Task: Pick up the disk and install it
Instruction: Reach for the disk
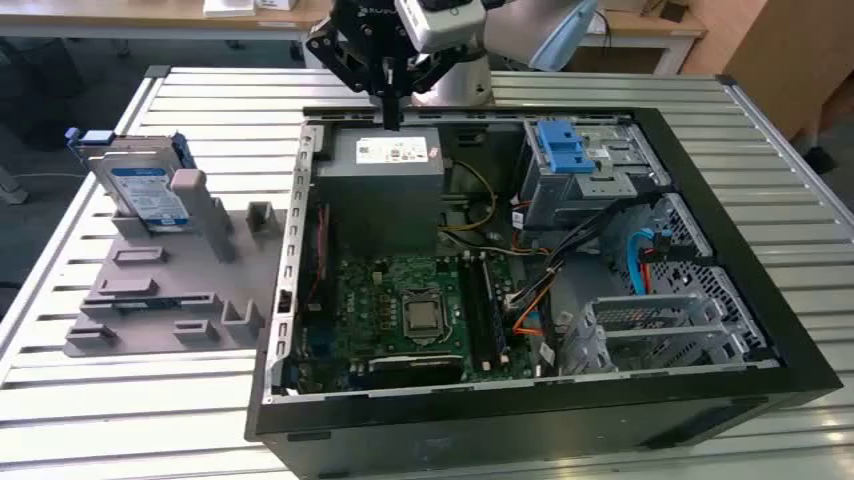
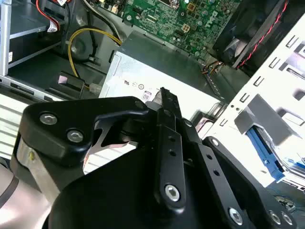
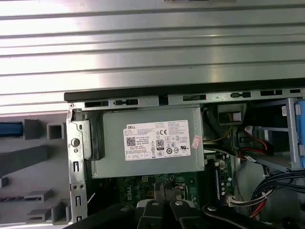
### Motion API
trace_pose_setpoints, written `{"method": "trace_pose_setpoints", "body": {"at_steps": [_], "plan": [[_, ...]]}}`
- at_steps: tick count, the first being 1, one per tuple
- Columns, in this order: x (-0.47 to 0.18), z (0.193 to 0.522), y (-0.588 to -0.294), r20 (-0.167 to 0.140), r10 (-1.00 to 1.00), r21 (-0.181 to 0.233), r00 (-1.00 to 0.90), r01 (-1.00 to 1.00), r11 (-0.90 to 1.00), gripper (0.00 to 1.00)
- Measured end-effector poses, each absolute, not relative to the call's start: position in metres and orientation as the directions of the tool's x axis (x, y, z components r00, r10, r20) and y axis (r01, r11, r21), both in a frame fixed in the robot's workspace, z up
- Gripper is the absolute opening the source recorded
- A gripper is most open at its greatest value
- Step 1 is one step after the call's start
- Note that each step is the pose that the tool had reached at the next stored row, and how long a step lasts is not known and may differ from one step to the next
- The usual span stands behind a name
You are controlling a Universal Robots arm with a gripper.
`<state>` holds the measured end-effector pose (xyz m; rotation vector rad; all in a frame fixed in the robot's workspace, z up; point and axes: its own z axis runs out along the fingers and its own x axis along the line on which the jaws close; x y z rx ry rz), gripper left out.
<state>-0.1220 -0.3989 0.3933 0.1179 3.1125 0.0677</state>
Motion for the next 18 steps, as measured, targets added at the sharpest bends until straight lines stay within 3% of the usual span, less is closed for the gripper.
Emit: {"method": "trace_pose_setpoints", "body": {"at_steps": [18], "plan": [[-0.1251, 0.3933, -0.3989, -0.024, 0.076, 0.044, -0.997, 0.075, 0.996, 0.11]]}}
